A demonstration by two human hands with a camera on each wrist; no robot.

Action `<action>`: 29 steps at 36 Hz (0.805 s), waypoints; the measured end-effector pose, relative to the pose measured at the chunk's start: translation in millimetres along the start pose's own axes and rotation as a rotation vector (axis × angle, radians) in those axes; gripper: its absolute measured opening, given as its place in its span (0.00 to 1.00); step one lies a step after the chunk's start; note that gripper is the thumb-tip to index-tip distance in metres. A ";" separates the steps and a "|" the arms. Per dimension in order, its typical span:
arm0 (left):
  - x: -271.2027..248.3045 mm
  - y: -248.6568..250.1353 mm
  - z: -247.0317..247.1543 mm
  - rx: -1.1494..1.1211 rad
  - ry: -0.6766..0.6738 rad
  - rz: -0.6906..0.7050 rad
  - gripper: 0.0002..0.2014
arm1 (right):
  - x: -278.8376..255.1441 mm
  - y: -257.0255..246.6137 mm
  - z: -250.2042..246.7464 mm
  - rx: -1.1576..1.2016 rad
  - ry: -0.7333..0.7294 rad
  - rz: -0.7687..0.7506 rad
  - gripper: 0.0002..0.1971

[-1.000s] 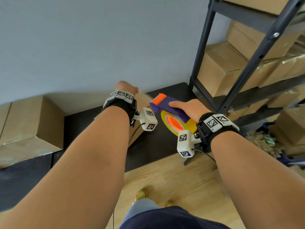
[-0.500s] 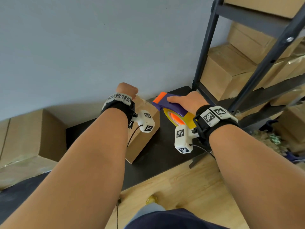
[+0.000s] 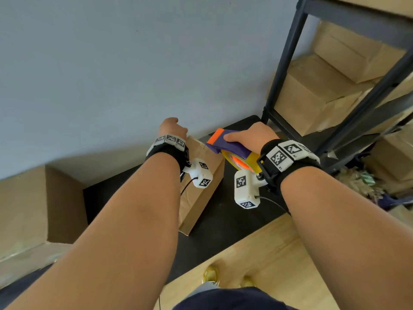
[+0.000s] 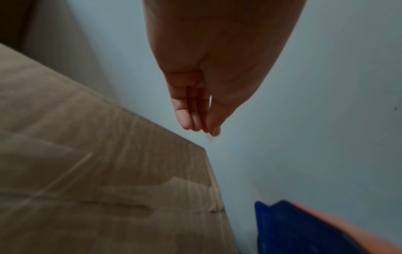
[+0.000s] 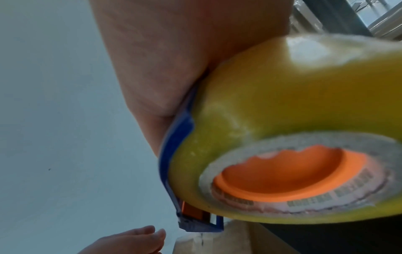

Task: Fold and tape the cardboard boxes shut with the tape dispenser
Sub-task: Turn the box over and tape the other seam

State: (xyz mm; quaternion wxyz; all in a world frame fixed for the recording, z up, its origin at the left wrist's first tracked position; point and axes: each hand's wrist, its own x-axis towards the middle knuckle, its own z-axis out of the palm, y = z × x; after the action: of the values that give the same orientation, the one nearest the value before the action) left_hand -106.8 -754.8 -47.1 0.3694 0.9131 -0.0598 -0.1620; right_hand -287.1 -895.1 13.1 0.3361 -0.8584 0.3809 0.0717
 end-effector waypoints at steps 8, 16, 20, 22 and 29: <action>2.2 -4.4 8.3 0.096 -0.004 0.021 0.24 | 3.6 -1.5 3.9 0.005 0.002 0.040 0.23; 0.3 -5.2 12.3 0.134 -0.026 0.006 0.22 | 6.7 -0.8 8.1 0.012 -0.011 0.066 0.24; -10.4 -2.2 12.0 0.032 -0.029 -0.027 0.18 | 7.5 -2.5 8.6 -0.001 -0.009 0.068 0.24; -17.0 -1.0 9.2 0.019 -0.115 0.007 0.17 | 8.2 -3.3 9.4 0.000 -0.010 0.069 0.24; -18.0 2.1 21.4 0.153 0.001 -0.102 0.20 | 10.9 -4.1 11.4 0.021 -0.024 0.072 0.23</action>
State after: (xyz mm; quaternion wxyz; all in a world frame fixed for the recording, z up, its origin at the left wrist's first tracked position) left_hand -131.0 -766.3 -55.6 0.2900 0.9405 -0.0252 -0.1751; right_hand -275.1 -892.5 2.4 0.3468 -0.8396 0.4084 0.0898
